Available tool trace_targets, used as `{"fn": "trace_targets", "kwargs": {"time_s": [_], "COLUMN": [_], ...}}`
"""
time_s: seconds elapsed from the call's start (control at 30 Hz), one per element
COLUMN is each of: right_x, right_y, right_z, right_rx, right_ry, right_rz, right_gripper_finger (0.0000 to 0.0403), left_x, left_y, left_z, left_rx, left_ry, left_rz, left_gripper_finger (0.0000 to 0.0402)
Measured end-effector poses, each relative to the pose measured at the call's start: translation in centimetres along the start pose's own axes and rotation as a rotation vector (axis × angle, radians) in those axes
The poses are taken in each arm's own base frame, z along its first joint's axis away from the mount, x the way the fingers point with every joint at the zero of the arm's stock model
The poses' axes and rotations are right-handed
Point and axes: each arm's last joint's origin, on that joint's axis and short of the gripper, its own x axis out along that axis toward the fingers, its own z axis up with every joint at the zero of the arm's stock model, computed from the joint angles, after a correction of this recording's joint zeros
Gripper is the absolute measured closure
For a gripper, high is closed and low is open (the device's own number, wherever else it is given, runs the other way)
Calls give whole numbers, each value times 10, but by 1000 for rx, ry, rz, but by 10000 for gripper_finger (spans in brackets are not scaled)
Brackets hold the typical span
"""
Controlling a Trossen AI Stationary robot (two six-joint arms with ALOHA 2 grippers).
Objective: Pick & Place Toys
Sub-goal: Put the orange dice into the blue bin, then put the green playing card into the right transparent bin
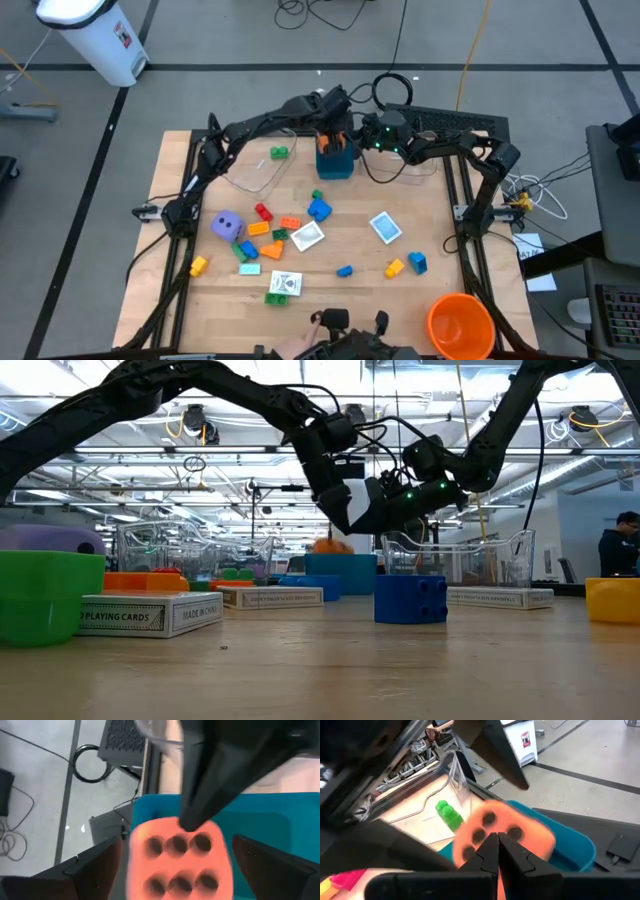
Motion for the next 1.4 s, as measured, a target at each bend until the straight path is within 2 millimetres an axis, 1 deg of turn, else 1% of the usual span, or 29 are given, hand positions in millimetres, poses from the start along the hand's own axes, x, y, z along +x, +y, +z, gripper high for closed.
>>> {"fn": "trace_targets", "kwargs": {"time_s": [0.37, 0.47, 0.5, 0.57, 0.67, 0.77, 0.87, 0.93, 1.0, 1.03, 1.13, 1.23, 1.3, 1.4], "right_x": [0, 0, -1, -4, -9, -16, -27, -36, -47, -52, -70, -85, -93, -104], "right_y": [1, 3, 4, 6, 11, 17, 23, 27, 31, 32, 38, 42, 43, 45], "right_z": [2, 5, 6, 11, 19, 27, 36, 38, 38, 38, 36, 32, 28, 23], "right_rx": [-8, -15, -16, -25, -59, -83, -101, -128, -152, -160, -178, -195, -200, -223], "right_ry": [-23, -38, -41, -54, -65, -77, -92, -106, -119, -127, -154, -164, -173, -197], "right_rz": [9, 17, 18, 29, 70, 88, 94, 93, 89, 90, 95, 97, 98, 102], "right_gripper_finger": [403, 403, 403, 403, 403, 403, 403, 403, 403, 403, 403, 403, 403, 403], "left_x": [0, -3, -8, -19, -45, -76, -110, -128, -143, -146, -151, -151, -144, -124], "left_y": [1, 2, 3, 5, 11, 23, 41, 53, 66, 71, 83, 86, 82, 73], "left_z": [-1, -1, 0, 1, 3, -1, -12, -23, -36, -42, -56, -60, -59, -59], "left_rx": [1, 5, 13, 34, 39, 6, -79, -149, -226, -262, -329, -351, -345, -337], "left_ry": [3, 7, 7, 17, 0, -36, -98, -132, -162, -164, -170, -169, -178, -188], "left_rz": [0, 9, 22, 54, 96, 96, 56, 10, -47, -78, -131, -150, -165, -217], "left_gripper_finger": [23, 23, 23, 23, 23, 23, 23, 23, 23, 23, 23, 23, 23, 23]}}
